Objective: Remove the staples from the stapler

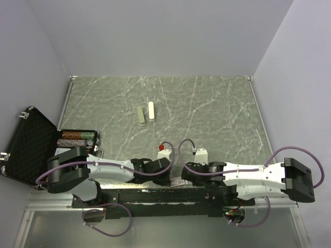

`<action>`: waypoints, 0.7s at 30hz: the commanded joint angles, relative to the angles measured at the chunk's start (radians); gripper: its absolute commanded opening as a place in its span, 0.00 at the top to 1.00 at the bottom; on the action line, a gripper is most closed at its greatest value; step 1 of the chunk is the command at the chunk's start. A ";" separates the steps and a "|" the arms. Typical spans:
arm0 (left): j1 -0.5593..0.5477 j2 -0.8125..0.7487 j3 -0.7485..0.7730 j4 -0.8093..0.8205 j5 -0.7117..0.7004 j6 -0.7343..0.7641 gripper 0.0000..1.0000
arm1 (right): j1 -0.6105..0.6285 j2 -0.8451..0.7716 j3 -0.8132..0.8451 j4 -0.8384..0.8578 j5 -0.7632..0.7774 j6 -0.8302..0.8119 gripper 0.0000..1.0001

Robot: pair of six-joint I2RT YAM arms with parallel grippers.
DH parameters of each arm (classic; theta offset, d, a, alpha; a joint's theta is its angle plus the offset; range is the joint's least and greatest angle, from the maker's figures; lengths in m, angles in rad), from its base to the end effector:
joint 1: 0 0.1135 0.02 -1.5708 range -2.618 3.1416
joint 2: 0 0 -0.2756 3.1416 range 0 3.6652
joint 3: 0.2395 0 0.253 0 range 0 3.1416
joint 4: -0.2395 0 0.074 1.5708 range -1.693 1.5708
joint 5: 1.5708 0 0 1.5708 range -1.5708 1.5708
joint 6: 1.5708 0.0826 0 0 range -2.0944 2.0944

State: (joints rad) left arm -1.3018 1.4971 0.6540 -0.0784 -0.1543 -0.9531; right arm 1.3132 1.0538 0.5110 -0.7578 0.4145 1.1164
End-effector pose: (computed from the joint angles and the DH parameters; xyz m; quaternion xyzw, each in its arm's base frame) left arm 0.0925 -0.2879 0.1208 0.1397 0.9349 -0.2559 0.2024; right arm 0.0742 0.1512 0.1333 -0.0677 0.9677 0.0525 0.2370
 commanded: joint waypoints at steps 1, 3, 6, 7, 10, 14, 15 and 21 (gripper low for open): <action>0.015 0.026 -0.050 -0.193 -0.025 0.059 0.89 | 0.018 0.038 0.004 0.064 -0.028 -0.055 1.00; 0.015 0.031 -0.051 -0.182 -0.022 0.054 0.89 | 0.026 0.078 0.017 0.074 -0.026 -0.047 1.00; 0.015 0.040 -0.048 -0.172 -0.014 0.048 0.90 | 0.029 0.112 0.024 0.101 -0.032 -0.035 1.00; 0.015 0.041 -0.047 -0.169 -0.010 0.045 0.90 | 0.029 0.121 0.024 0.110 -0.037 -0.032 1.00; 0.015 0.046 -0.044 -0.161 -0.004 0.040 0.90 | 0.029 0.153 0.043 0.107 -0.037 -0.010 1.00; 0.015 0.057 -0.027 -0.178 -0.010 0.033 0.90 | 0.029 0.163 0.060 0.112 -0.040 0.026 1.00; 0.015 0.057 -0.024 -0.178 -0.010 0.028 0.90 | 0.029 0.161 0.064 0.117 -0.045 0.033 1.00; 0.016 0.049 -0.004 -0.192 -0.034 0.001 0.87 | 0.027 0.156 0.095 0.114 -0.046 0.042 1.00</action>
State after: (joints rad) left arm -1.2926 1.5005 0.6682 -0.1040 -0.1471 -0.9482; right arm 1.3331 1.2057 0.5575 -0.6765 0.3794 1.1267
